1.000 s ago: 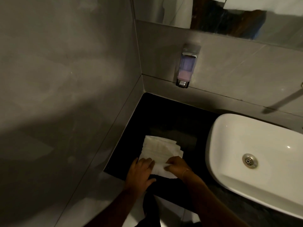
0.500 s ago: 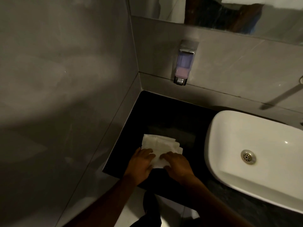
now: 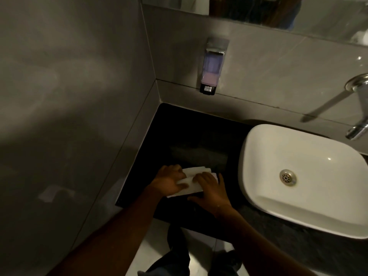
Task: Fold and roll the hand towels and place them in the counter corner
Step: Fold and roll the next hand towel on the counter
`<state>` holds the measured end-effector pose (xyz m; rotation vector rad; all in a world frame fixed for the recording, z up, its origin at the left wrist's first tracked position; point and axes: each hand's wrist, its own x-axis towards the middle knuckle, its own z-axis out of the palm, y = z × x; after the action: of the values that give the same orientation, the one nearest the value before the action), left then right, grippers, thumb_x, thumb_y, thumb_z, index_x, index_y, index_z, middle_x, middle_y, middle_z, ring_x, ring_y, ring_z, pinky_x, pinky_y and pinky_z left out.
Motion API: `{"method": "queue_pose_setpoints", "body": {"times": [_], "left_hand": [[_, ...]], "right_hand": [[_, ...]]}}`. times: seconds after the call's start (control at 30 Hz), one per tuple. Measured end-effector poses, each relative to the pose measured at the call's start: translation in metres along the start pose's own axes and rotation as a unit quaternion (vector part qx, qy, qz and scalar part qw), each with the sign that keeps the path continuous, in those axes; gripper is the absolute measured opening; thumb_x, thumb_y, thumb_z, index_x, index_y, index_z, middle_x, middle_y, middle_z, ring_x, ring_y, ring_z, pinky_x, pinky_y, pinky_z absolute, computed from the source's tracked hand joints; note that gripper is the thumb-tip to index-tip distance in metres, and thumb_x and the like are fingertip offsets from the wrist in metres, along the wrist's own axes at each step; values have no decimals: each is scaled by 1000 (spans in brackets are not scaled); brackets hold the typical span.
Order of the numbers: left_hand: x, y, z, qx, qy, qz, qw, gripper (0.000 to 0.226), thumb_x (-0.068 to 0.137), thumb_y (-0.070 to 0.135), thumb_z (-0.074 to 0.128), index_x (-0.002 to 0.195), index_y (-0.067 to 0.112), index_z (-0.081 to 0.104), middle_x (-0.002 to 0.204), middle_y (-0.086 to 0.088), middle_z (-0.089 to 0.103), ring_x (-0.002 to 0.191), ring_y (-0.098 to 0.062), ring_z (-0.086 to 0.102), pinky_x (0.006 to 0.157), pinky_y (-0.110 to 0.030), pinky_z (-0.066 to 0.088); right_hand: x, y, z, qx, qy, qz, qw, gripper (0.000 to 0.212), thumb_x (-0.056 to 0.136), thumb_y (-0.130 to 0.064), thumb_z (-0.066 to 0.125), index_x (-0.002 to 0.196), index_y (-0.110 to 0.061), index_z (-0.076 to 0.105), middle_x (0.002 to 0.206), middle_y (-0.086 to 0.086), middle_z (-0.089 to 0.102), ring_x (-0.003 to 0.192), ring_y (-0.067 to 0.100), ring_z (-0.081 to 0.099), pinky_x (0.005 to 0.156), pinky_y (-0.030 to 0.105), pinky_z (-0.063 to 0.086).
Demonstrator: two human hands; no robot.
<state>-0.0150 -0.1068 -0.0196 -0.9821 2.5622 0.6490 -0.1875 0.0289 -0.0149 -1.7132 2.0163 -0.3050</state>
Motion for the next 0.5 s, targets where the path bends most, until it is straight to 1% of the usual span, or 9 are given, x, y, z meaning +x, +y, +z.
{"method": "queue_pose_setpoints", "body": {"times": [0.1, 0.17, 0.2, 0.23, 0.27, 0.3, 0.37, 0.43, 0.5], "left_hand": [[12, 3, -9, 20, 1, -75, 997, 48, 93, 64, 46, 131, 38, 57, 138, 4, 45, 124, -23, 44, 107, -43, 28], [2, 16, -2, -66, 122, -157, 978, 42, 92, 56, 49, 128, 36, 58, 137, -2, 47, 122, -28, 48, 105, -47, 38], [-9, 27, 3, -152, 225, -211, 939, 38, 91, 49, 57, 124, 29, 60, 132, -6, 50, 118, -31, 52, 101, -47, 45], [-19, 35, 12, -244, 311, -272, 877, 35, 89, 42, 66, 118, 23, 61, 126, -9, 52, 113, -33, 56, 96, -47, 50], [-30, 43, 17, -318, 355, -336, 812, 35, 86, 37, 74, 113, 18, 61, 122, -11, 54, 109, -35, 59, 93, -46, 52], [-37, 50, 23, -376, 344, -394, 765, 39, 85, 36, 77, 113, 15, 61, 121, -12, 55, 107, -36, 61, 92, -46, 53], [-38, 58, 40, -478, 234, -431, 729, 43, 89, 39, 73, 121, 16, 57, 120, -8, 61, 106, -32, 63, 91, -46, 53], [-30, 66, 46, -620, 141, -375, 674, 48, 96, 32, 67, 138, 17, 47, 119, -8, 64, 112, -30, 63, 97, -45, 52], [-20, 74, 40, -724, 111, -315, 604, 46, 101, 21, 60, 143, 12, 44, 125, -12, 64, 118, -31, 62, 95, -38, 52]], "right_hand": [[9, 9, 2, -30, -28, 30, 999, 53, 83, -55, 66, 131, -37, 52, 128, -2, 62, 127, 22, 50, 122, 53, 2], [26, 7, -5, -29, -39, 61, 997, 49, 84, -57, 62, 130, -41, 51, 126, -1, 65, 125, 24, 52, 121, 51, 7], [35, 5, -8, -28, -45, 75, 996, 47, 84, -60, 62, 127, -42, 52, 124, -1, 65, 124, 25, 53, 120, 51, 12], [44, 3, -11, -26, -53, 88, 994, 47, 83, -62, 61, 125, -43, 53, 124, 0, 65, 123, 26, 53, 117, 51, 18], [50, 3, -12, -17, -62, 102, 993, 47, 82, -63, 61, 124, -43, 54, 125, 2, 65, 123, 29, 53, 114, 49, 27], [54, 3, -14, 0, -73, 117, 990, 49, 82, -64, 60, 125, -42, 55, 127, 3, 64, 122, 31, 53, 108, 47, 35], [59, 6, -16, 38, -92, 156, 983, 53, 84, -64, 56, 131, -40, 55, 135, 6, 58, 126, 34, 48, 102, 46, 43], [63, 10, -18, 56, -103, 199, 973, 51, 89, -62, 54, 135, -40, 55, 142, 9, 49, 132, 37, 38, 106, 48, 40], [67, 11, -20, 86, -127, 232, 961, 47, 92, -59, 53, 134, -40, 57, 145, 7, 50, 135, 37, 37, 109, 50, 36]]}}
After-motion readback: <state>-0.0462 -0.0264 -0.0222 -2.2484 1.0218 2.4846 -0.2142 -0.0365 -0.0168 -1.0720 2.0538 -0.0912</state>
